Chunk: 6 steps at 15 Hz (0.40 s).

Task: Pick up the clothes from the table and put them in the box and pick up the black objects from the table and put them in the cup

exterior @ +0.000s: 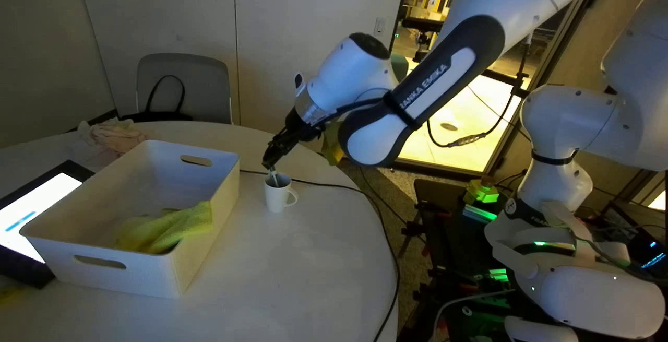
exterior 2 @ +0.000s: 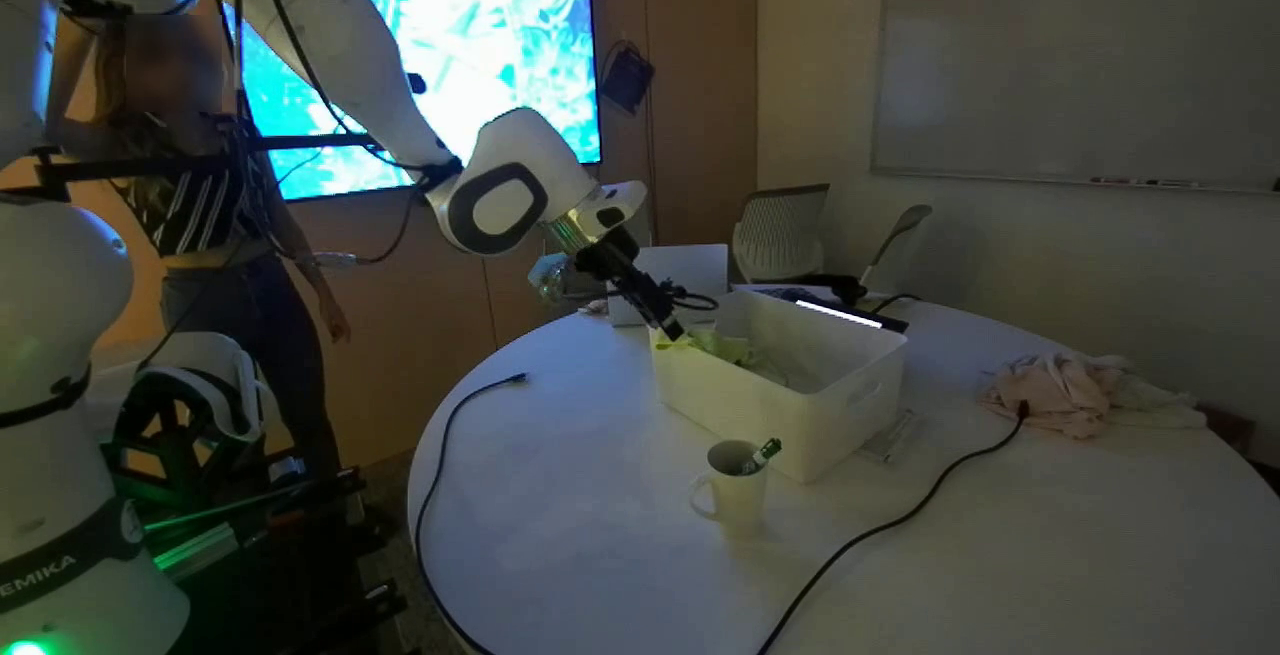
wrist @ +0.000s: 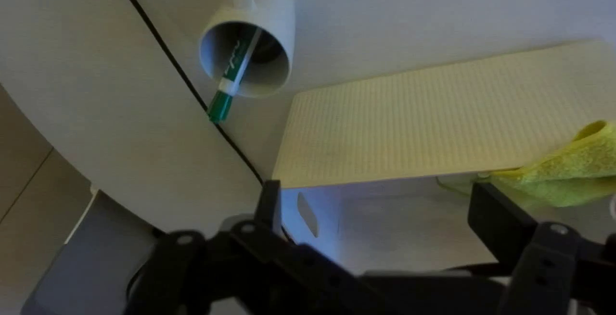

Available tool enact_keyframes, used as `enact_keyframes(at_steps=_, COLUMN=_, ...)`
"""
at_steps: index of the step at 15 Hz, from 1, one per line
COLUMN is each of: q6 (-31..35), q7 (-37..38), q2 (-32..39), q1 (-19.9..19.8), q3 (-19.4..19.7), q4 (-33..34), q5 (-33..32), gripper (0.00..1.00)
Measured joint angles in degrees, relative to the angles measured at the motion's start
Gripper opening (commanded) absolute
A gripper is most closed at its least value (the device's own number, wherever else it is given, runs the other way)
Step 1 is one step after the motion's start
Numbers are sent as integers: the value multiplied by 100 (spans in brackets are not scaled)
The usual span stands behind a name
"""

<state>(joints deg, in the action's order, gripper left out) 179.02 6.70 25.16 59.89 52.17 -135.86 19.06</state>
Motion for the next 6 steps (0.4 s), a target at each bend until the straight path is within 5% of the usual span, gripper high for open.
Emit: enact_keyframes(at_steps=6, q6=-2410, q7=-531, q2=-1605, q1=1401, q3=1847, q4=-35, q5=-1421, gripper=100)
